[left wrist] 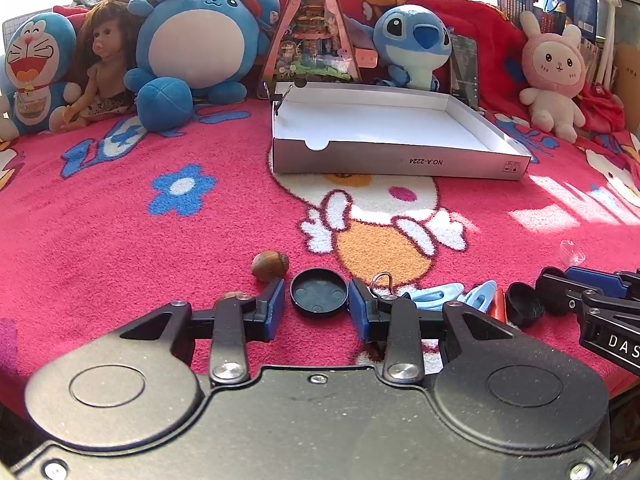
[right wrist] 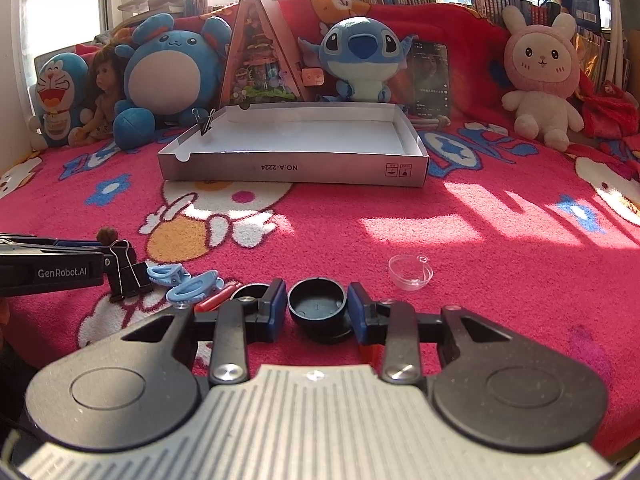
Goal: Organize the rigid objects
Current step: 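Carry the black lid with the left tool while the right tool carries the cap into the box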
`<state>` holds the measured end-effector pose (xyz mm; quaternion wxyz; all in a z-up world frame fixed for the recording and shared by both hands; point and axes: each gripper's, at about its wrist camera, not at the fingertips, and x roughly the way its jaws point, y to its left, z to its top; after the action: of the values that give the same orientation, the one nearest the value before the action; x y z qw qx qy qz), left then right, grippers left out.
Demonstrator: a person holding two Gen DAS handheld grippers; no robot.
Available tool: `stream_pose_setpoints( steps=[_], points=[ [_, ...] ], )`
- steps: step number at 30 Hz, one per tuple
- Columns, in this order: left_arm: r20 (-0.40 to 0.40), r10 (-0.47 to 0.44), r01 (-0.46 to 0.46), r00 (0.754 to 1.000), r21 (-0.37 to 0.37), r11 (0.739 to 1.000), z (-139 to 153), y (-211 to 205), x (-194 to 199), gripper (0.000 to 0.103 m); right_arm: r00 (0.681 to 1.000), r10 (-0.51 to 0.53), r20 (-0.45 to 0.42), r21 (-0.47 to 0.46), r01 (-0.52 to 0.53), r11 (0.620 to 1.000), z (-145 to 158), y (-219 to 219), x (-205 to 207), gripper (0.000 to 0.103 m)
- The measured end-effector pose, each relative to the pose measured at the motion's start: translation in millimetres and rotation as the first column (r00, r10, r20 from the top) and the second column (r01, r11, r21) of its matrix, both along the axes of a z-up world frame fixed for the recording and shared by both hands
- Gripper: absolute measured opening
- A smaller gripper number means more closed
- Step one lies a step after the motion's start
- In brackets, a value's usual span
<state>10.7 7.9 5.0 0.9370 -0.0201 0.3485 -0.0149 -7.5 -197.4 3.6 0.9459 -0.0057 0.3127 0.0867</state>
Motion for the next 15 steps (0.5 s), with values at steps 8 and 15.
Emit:
stream_pose_setpoints(
  steps=[8, 15],
  points=[
    [0.028, 0.011, -0.011, 1.0, 0.003, 1.0, 5.0, 3.3, -6.5, 0.03, 1.0, 0.003, -0.001, -0.001, -0.003, 1.0, -1.2, 0.4, -0.9, 0.038],
    [0.039, -0.001, 0.001, 0.999, -0.009, 1.0, 13.4, 2.6, -8.1, 0.03, 1.0, -0.001, 0.016, 0.002, 0.001, 1.0, 2.9, 0.7, -3.6, 0.038]
  ],
)
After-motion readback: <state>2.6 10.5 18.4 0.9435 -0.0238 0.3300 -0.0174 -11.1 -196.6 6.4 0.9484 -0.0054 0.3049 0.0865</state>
